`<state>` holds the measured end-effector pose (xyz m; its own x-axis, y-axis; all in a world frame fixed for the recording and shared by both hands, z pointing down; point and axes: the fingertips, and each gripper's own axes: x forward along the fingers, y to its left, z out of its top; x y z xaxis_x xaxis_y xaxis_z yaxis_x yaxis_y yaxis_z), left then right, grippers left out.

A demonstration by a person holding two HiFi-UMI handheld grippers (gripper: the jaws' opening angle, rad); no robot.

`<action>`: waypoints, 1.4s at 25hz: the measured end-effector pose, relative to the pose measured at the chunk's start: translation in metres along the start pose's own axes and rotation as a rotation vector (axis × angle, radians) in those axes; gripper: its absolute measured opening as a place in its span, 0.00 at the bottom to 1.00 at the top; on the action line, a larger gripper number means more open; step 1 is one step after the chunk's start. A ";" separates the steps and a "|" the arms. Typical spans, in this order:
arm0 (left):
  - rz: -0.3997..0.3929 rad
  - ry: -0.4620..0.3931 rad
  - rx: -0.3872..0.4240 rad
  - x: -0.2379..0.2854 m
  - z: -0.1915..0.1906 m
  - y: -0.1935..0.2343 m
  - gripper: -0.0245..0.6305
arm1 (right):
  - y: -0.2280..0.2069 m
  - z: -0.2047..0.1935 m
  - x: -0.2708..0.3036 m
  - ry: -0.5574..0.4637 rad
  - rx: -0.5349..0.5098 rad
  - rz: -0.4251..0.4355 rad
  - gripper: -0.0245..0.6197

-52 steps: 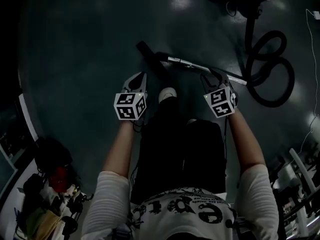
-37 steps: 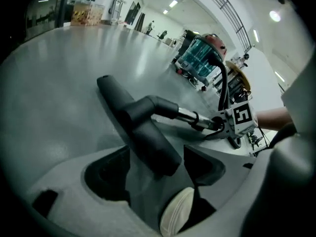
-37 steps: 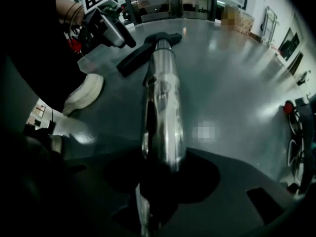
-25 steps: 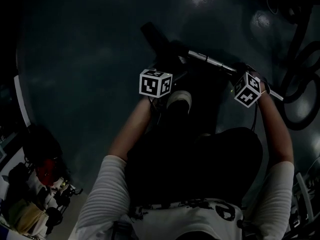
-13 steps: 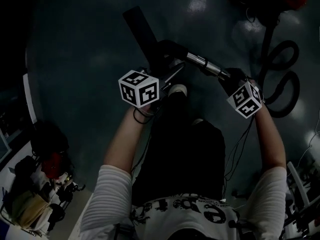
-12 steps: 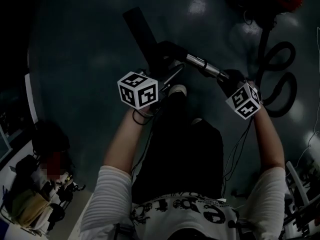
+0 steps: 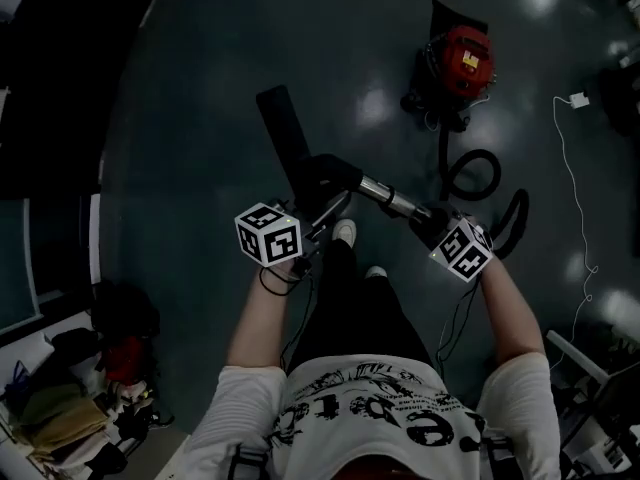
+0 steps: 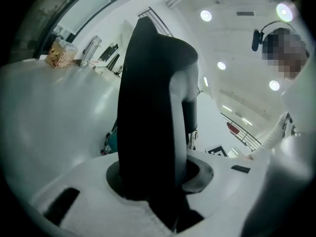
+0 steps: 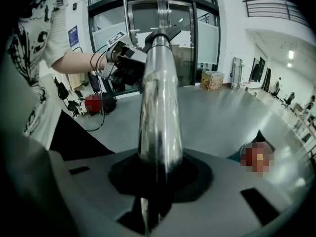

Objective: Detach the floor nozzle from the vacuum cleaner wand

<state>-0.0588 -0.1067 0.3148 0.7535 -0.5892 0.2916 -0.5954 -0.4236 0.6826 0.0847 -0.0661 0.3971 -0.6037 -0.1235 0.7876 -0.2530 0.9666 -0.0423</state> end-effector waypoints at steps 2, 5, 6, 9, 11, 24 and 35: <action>-0.024 -0.011 0.057 -0.018 0.026 -0.049 0.22 | 0.018 0.022 -0.044 -0.033 0.010 -0.017 0.19; -0.055 -0.019 0.154 -0.040 0.047 -0.117 0.22 | 0.047 0.039 -0.098 -0.080 0.010 -0.052 0.19; -0.059 -0.016 0.179 -0.045 0.049 -0.135 0.22 | 0.055 0.041 -0.109 -0.089 0.013 -0.058 0.19; -0.048 0.006 0.219 -0.055 0.051 -0.170 0.22 | 0.067 0.042 -0.123 -0.079 0.017 -0.063 0.19; -0.045 0.012 0.240 -0.060 0.045 -0.191 0.21 | 0.076 0.037 -0.125 -0.052 0.014 -0.066 0.19; 0.070 0.042 0.375 -0.050 0.038 -0.250 0.21 | 0.059 0.021 -0.130 -0.063 0.050 -0.303 0.19; 0.073 -0.071 0.133 -0.071 0.058 -0.225 0.20 | 0.011 -0.033 -0.114 -0.022 0.134 -0.431 0.17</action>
<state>0.0057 -0.0098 0.1021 0.6881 -0.6670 0.2856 -0.6831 -0.4626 0.5652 0.1760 -0.0338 0.3274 -0.4370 -0.5146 0.7377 -0.5799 0.7882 0.2062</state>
